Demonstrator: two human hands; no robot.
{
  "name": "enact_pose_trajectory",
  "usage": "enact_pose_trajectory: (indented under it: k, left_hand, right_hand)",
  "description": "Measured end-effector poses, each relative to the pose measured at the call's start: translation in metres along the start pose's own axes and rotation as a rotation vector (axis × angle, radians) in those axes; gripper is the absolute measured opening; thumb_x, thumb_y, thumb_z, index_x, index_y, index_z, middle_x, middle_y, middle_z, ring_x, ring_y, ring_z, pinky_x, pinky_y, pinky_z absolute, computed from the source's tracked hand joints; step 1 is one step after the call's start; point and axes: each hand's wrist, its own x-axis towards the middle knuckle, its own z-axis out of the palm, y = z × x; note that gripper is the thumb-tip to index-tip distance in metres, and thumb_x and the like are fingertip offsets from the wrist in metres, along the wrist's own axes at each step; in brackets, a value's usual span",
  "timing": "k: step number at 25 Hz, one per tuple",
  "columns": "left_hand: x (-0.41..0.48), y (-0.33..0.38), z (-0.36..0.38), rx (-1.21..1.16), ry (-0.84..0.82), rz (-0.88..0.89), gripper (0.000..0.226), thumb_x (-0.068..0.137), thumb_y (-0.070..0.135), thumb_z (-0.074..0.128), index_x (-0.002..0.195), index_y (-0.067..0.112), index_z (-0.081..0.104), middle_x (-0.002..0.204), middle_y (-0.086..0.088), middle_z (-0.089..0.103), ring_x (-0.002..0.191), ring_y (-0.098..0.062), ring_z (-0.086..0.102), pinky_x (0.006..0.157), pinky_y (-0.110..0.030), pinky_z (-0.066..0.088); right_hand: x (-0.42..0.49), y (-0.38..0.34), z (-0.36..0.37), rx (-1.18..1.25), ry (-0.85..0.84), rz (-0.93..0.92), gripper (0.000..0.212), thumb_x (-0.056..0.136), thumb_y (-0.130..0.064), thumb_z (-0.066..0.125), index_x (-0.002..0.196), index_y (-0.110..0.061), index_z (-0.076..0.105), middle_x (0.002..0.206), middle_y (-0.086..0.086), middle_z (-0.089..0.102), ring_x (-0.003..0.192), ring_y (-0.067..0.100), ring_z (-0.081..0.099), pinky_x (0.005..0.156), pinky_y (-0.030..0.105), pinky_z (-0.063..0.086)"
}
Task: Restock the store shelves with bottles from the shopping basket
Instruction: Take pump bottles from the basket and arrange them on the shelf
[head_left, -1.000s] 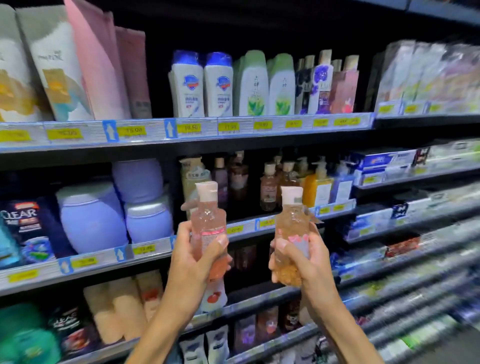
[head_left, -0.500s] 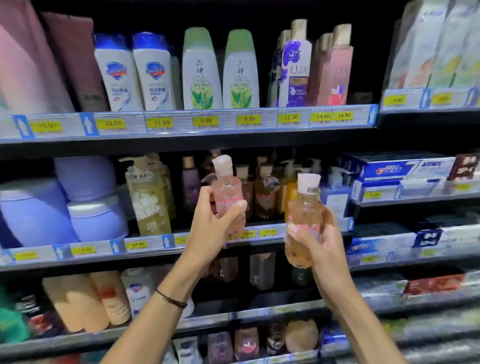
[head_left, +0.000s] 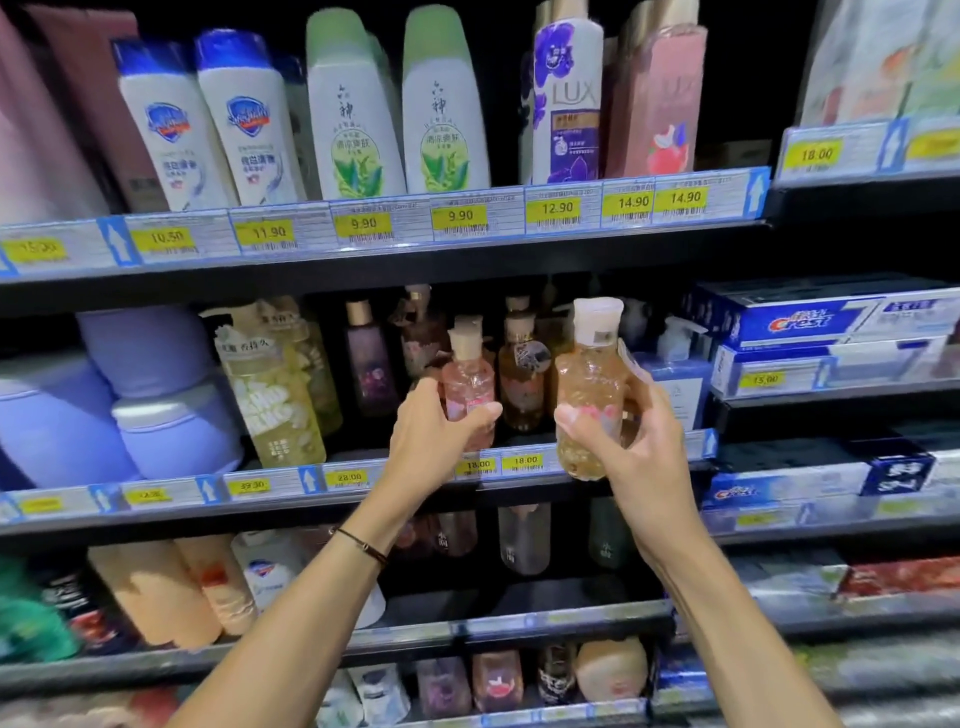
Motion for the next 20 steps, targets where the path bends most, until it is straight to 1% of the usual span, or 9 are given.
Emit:
enact_pose_trajectory:
  k: [2,5,7,11,14,15,17,18,20]
  left_hand:
    - [0.001,-0.001,0.002,0.098,-0.003,0.016,0.055,0.074,0.061,0.080,0.091,0.016,0.054,0.093,-0.001,0.065,0.085,-0.021,0.065,0.080,-0.049,0.057]
    - [-0.001,-0.001,0.003,0.193,-0.007,0.051,0.057,0.075,0.064,0.078,0.088,0.016,0.052,0.090,-0.001,0.063,0.080,-0.020,0.062,0.076,-0.045,0.056]
    - [-0.002,0.000,0.003,0.234,-0.017,0.072,0.057,0.075,0.064,0.078,0.088,0.015,0.051,0.088,0.001,0.061,0.079,-0.016,0.060,0.074,-0.041,0.054]
    - [-0.001,0.001,-0.001,0.256,-0.063,0.092,0.055,0.078,0.066,0.074,0.086,0.018,0.048,0.090,0.004,0.056,0.081,-0.013,0.056,0.076,-0.041,0.052]
    - [-0.009,-0.006,-0.012,0.294,-0.085,0.175,0.047,0.092,0.066,0.054,0.100,0.021,0.047,0.099,0.008,0.053,0.094,-0.019,0.058,0.079,-0.041,0.049]
    - [-0.014,-0.011,-0.017,0.316,-0.067,0.216,0.046,0.096,0.065,0.047,0.112,0.022,0.048,0.107,0.008,0.054,0.102,-0.020,0.058,0.082,-0.040,0.047]
    - [-0.023,-0.027,-0.025,0.393,-0.013,0.296,0.057,0.102,0.061,0.037,0.139,0.018,0.043,0.125,0.004,0.054,0.116,-0.021,0.054,0.091,-0.037,0.045]
    - [-0.028,-0.036,-0.030,0.476,0.024,0.353,0.060,0.104,0.059,0.033,0.144,0.015,0.042,0.128,0.001,0.054,0.117,-0.023,0.053,0.093,-0.037,0.044]
    - [-0.036,-0.056,-0.036,0.703,0.116,0.477,0.061,0.104,0.057,0.028,0.140,0.011,0.048,0.126,-0.004,0.058,0.113,-0.027,0.055,0.094,-0.041,0.047]
  right_hand:
    - [0.005,0.001,0.001,-0.059,0.008,-0.024,0.059,0.082,-0.034,0.082,0.135,-0.031,0.057,0.130,-0.002,0.060,0.119,0.004,0.059,0.098,0.023,0.052]
    - [0.010,0.005,0.010,-0.140,0.087,-0.066,0.063,0.079,-0.043,0.083,0.136,-0.031,0.057,0.132,-0.007,0.061,0.124,0.009,0.058,0.103,0.035,0.052]
    - [0.011,0.009,0.019,-0.161,0.147,-0.096,0.063,0.079,-0.037,0.084,0.136,-0.031,0.057,0.130,-0.011,0.063,0.123,0.007,0.060,0.102,0.042,0.053]
    - [0.011,0.014,0.039,-0.252,0.238,-0.122,0.057,0.081,-0.035,0.083,0.133,-0.030,0.060,0.119,-0.015,0.069,0.112,0.005,0.064,0.098,0.038,0.054]
    - [0.009,0.021,0.054,-0.343,0.241,-0.097,0.053,0.084,-0.044,0.077,0.133,-0.039,0.057,0.118,-0.016,0.069,0.114,0.012,0.064,0.100,0.039,0.051]
    - [0.010,0.024,0.058,-0.375,0.244,-0.095,0.054,0.086,-0.045,0.075,0.135,-0.038,0.056,0.119,-0.016,0.069,0.114,0.014,0.063,0.102,0.040,0.050]
    - [0.012,0.030,0.064,-0.442,0.267,-0.093,0.051,0.089,-0.045,0.072,0.136,-0.031,0.055,0.118,-0.012,0.069,0.113,0.012,0.060,0.104,0.038,0.047]
    - [0.013,0.031,0.066,-0.465,0.283,-0.083,0.051,0.091,-0.044,0.070,0.136,-0.026,0.056,0.118,-0.009,0.068,0.112,0.011,0.057,0.105,0.034,0.045]
    - [0.015,0.036,0.069,-0.498,0.307,-0.088,0.049,0.092,-0.040,0.070,0.134,-0.018,0.058,0.120,-0.005,0.062,0.111,0.010,0.052,0.102,0.027,0.043]
